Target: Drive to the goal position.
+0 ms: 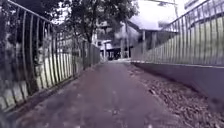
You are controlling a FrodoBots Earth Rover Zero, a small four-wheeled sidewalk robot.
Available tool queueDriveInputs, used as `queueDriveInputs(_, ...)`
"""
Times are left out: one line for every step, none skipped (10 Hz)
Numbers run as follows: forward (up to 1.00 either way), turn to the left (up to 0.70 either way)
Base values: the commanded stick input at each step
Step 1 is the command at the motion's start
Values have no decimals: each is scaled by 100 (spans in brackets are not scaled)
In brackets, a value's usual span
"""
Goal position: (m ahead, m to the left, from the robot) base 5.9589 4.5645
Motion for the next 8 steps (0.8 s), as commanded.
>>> queueDriveInputs(70, 0)
queueDriveInputs(70, 0)
queueDriveInputs(70, 0)
queueDriveInputs(70, 0)
queueDriveInputs(70, 0)
queueDriveInputs(70, 0)
queueDriveInputs(70, 0)
queueDriveInputs(70, 0)
